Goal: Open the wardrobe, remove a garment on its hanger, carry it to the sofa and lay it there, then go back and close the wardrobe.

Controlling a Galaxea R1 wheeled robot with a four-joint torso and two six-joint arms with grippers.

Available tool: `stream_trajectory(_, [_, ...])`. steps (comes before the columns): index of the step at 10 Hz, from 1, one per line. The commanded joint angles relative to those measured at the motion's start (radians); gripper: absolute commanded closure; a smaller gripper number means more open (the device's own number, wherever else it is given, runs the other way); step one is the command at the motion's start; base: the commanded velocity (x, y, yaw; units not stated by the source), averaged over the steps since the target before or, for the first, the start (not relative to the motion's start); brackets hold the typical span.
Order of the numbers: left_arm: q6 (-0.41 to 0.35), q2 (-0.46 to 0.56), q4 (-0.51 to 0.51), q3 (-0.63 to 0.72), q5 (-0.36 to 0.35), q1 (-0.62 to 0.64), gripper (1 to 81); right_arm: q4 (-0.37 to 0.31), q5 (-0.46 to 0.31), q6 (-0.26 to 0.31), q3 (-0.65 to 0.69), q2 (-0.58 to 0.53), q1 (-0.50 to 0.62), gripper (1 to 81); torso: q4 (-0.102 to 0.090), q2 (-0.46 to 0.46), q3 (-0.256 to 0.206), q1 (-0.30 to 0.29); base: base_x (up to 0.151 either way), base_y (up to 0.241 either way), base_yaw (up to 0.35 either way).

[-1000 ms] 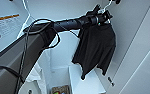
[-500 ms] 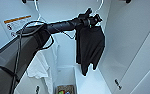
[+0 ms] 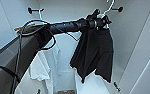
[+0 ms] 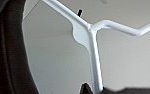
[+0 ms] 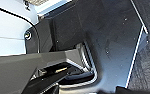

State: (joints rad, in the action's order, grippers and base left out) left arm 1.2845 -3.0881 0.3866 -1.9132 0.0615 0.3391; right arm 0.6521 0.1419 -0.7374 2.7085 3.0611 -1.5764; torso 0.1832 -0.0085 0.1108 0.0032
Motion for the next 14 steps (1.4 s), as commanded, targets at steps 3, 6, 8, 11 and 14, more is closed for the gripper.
stream_trajectory(3, [-0.025, -0.073, 0.078, 0.052, 0.003, 0.067, 81.1, -0.002, -0.027, 0.003, -0.001, 0.001, 0.031, 1.0, 0.0, 0.0, 0.0, 0.0, 0.0, 0.0, 0.0])
stream_trajectory(6, [-0.02, -0.1, 0.104, 0.087, 0.018, 0.022, 81.1, -0.002, -0.027, 0.001, -0.001, 0.001, 0.032, 1.0, 0.0, 0.0, 0.0, 0.0, 0.0, 0.0, 0.0])
stream_trajectory(8, [-0.024, -0.058, 0.107, 0.158, 0.017, -0.001, 81.1, -0.002, -0.027, 0.003, -0.001, 0.001, 0.034, 1.0, 0.0, 0.0, 0.0, 0.0, 0.0, 0.0, 0.0])
stream_trajectory(11, [-0.024, -0.012, 0.106, 0.186, 0.015, -0.032, 81.1, -0.002, -0.027, 0.003, -0.001, 0.001, 0.035, 1.0, 0.0, 0.0, 0.0, 0.0, 0.0, 0.0, 0.0])
stream_trajectory(14, [-0.022, 0.048, 0.104, 0.215, 0.006, -0.038, 81.1, -0.002, -0.027, 0.003, -0.001, 0.001, 0.035, 1.0, 0.0, 0.0, 0.0, 0.0, -0.025, 0.0, 0.0])
